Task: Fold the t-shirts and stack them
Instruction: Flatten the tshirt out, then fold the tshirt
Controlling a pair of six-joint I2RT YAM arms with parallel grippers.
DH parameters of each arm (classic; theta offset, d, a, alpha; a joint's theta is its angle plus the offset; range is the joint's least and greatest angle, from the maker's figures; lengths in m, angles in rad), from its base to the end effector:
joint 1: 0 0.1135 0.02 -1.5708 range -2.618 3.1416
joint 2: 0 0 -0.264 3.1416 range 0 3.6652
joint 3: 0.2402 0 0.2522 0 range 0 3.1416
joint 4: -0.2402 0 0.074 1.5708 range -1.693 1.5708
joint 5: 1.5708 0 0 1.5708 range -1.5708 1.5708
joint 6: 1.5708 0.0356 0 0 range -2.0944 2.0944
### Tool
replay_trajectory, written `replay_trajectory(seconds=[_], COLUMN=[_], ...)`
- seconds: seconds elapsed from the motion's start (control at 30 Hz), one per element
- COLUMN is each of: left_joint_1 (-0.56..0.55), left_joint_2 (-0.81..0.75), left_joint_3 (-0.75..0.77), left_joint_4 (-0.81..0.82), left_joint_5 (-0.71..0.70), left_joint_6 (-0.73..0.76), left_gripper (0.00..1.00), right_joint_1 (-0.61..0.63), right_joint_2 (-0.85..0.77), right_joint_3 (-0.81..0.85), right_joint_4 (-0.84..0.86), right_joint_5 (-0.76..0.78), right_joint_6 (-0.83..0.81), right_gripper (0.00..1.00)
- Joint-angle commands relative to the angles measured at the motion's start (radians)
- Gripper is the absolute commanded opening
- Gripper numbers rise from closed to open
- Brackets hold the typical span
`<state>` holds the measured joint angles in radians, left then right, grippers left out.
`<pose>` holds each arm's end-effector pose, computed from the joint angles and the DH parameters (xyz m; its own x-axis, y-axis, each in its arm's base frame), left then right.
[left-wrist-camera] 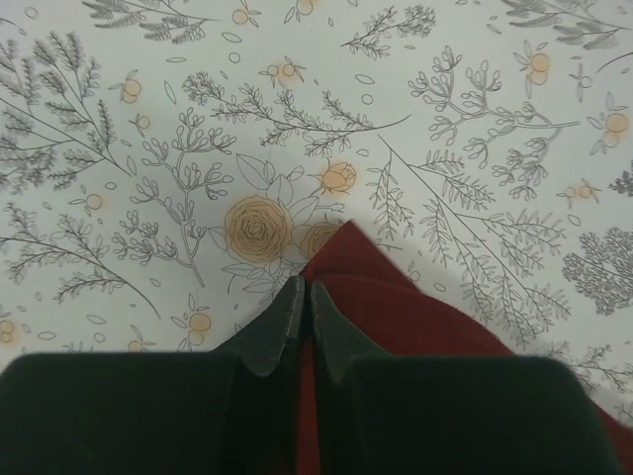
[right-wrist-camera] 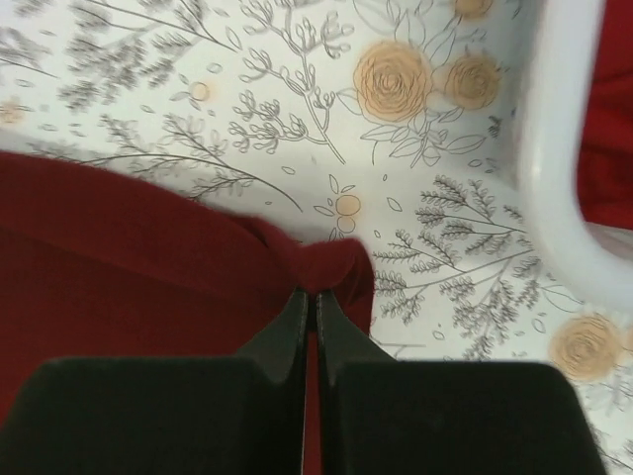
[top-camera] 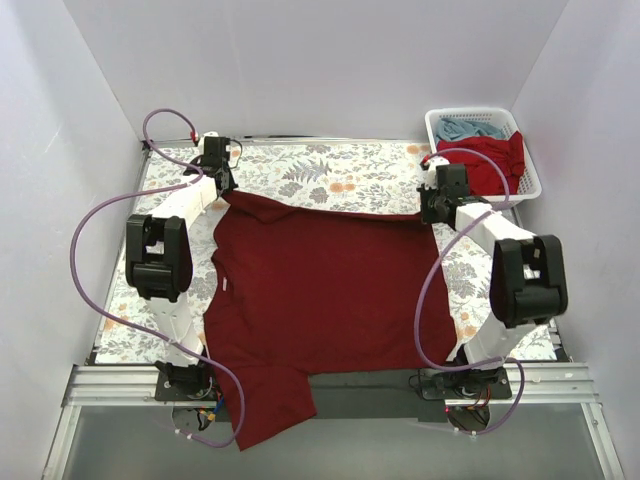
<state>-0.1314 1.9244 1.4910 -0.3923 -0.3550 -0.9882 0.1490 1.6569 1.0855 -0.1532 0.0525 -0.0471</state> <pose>0.4296 -0.0443 0.2338 -0.3084 -0.7490 -0.5864 -0.6694 0.6089 -0.4256 0.3595 0.0521 0.2219 -0.6496 -0.1451 -0.7463 -0.1401 0.9877 -0.0700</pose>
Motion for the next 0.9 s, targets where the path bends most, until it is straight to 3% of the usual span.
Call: replay_trajectory(seconds=[0.0, 0.27, 0.5, 0.87], left_joint_1=[0.018, 0.023, 0.024, 0.023], left_joint_2=[-0.01, -0.034, -0.148, -0.373], left_joint_3=[0.018, 0.0, -0.017, -0.23], left_joint_4=[0.061, -0.005, -0.146, -0.267], left_joint_5=[0.05, 0.09, 0.083, 0.123], left_joint_6=[-0.046, -0.104, -0.182, -0.291], left_gripper=[0.0, 0.0, 0.0, 0.0], right_joint_1=[-0.015, -0.043, -0.058, -0.065], right_joint_2=[0.047, 0.133, 0.051, -0.057], right_joint_3=[0.074, 0.1, 0.041, -0.05], right_joint_4=[0.133, 0.13, 0.13, 0.064], right_joint_5=[0.018, 0.027, 0.035, 0.021], right_joint_6=[0.026, 0.023, 0.03, 0.087], right_gripper=[0.01, 0.01, 0.01, 0.01])
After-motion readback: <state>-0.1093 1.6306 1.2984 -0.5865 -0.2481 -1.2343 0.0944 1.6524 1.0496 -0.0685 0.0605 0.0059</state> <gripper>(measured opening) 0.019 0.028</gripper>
